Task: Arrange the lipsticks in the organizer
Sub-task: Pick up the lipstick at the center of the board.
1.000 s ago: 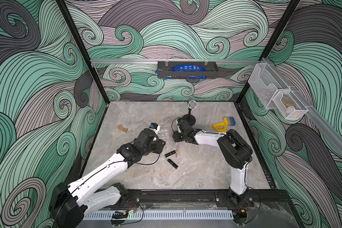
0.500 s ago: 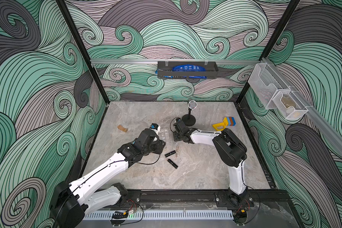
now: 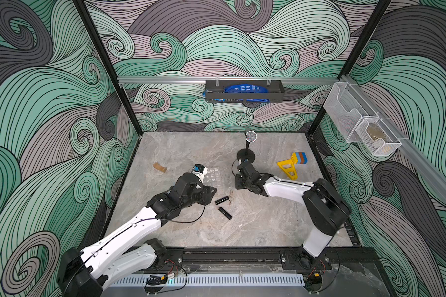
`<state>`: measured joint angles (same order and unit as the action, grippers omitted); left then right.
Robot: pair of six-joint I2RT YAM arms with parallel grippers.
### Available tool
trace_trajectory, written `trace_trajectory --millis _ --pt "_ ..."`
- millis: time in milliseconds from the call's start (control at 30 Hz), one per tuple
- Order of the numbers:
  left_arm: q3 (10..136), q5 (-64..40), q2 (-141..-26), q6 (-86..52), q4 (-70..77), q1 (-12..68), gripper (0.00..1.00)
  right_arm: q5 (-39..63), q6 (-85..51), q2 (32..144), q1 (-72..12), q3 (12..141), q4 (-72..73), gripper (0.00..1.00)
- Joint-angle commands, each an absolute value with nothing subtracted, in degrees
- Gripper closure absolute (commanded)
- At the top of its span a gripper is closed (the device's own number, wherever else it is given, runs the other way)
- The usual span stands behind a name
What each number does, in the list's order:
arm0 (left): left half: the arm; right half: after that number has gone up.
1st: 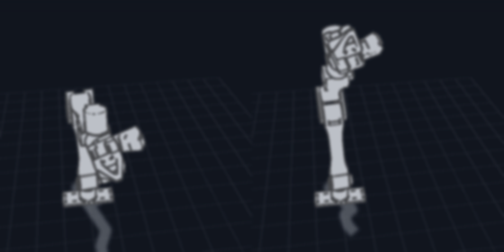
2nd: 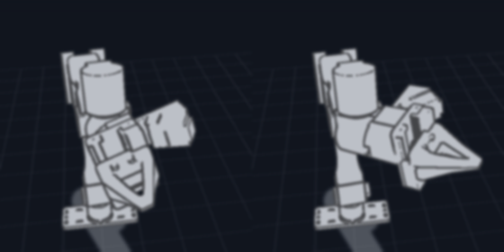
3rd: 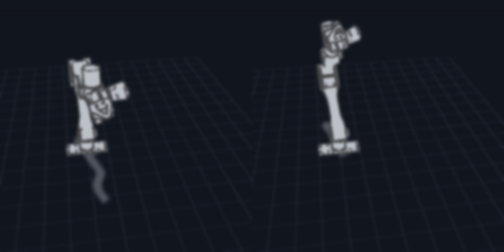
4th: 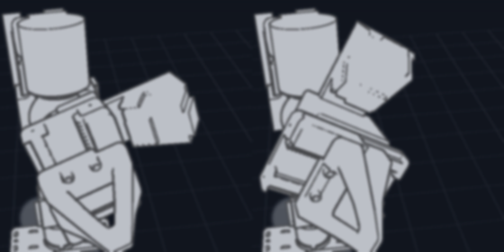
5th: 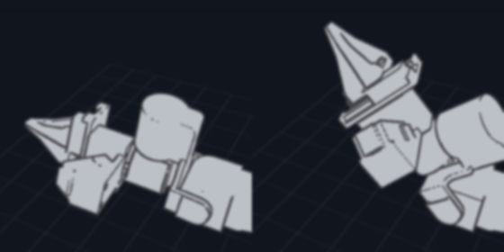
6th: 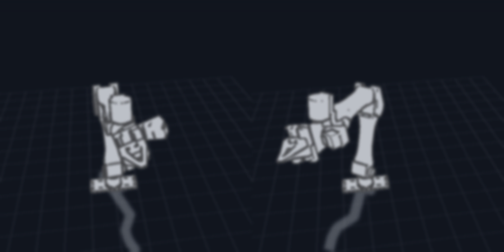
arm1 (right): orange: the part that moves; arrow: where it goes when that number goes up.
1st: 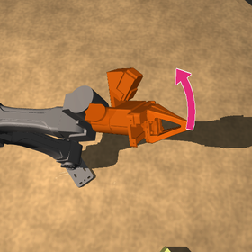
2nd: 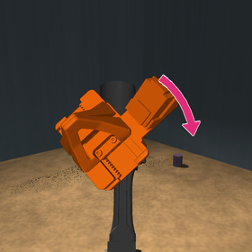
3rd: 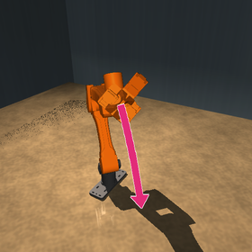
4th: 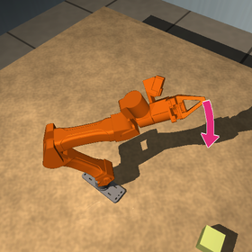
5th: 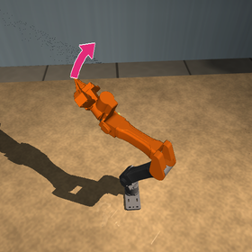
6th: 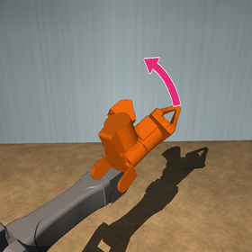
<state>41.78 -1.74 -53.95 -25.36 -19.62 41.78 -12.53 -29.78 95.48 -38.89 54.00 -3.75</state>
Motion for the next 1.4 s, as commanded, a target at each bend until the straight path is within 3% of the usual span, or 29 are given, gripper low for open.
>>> trace_trajectory --millis 0,233,467,1000,1367 --pt "40.27 -3.76 -53.24 -26.77 -13.25 43.83 0.45 -6.63 -34.88 86.76 -39.61 48.29 0.47 0.82" --pt "33.39 -7.45 -57.68 -34.90 3.01 50.23 0.45 0.12 -43.61 66.67 -43.31 35.30 9.17 0.81" --pt "31.26 -8.20 -61.17 -39.18 15.18 56.07 0.45 -5.22 -50.88 56.01 -49.78 28.13 17.20 0.82" --pt "28.76 -8.05 -60.19 -40.08 22.73 58.74 0.54 -15.05 -55.57 51.83 -57.13 25.47 20.78 0.82" --pt "31.26 -7.12 -60.22 -36.32 18.48 59.50 0.56 -17.89 -56.77 52.63 -59.26 25.35 21.15 0.82"
